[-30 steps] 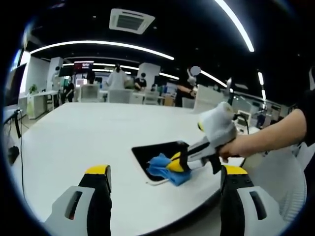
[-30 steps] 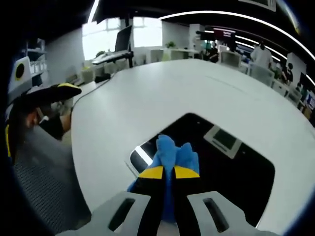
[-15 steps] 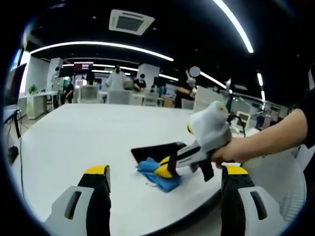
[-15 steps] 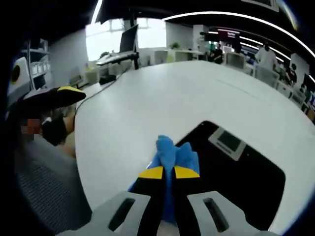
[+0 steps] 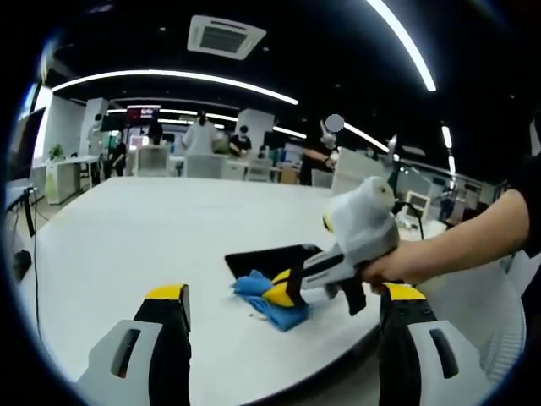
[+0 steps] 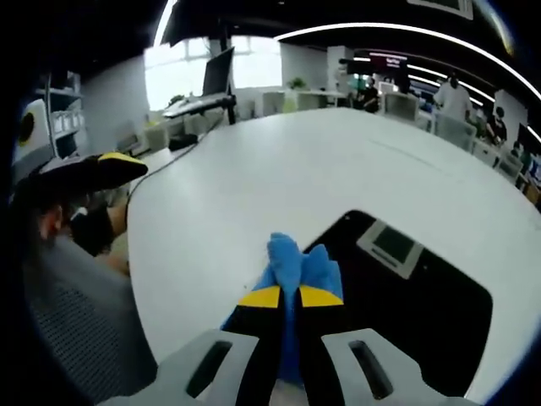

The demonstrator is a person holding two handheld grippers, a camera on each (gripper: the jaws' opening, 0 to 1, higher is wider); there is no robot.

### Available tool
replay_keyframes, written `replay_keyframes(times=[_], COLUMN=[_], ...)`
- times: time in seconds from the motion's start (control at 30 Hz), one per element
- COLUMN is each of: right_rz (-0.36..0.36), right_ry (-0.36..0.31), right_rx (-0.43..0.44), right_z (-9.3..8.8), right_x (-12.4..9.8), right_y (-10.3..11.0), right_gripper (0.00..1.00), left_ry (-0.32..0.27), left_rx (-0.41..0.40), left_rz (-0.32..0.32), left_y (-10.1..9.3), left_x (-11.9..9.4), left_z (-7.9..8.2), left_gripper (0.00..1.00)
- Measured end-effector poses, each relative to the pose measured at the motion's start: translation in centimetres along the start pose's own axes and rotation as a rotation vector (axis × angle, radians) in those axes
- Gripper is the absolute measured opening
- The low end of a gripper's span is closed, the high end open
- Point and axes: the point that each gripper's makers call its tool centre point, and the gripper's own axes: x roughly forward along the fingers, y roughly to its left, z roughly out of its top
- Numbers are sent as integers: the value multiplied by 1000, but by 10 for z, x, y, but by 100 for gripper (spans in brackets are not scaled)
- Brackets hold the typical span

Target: Wipe the mirror surface with the cleaning cloth until all visible marks leave the cleaned area.

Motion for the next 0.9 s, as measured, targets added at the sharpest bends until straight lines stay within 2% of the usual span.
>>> replay_keyframes(times=[0.07,0.13,0.67,0.9], right_rz=[-2,-28,-46,-59], right_ry=[-1,5,4,6], right_rx=[-28,-104,-145,-143], right_z=[0,1,7,13], right_x=[0,0,6,13], right_y=[1,-1,-7,-17], right_gripper=[0,0,0,0], left_ry=[1,4,11,12], left_rx=[0,0,-1,-1], left_rz=[1,2,0,-2], left_y=[0,0,0,0], left_x=[0,0,0,0], left_z=[0,-1,-2,-2], left_gripper=[93,93,93,92])
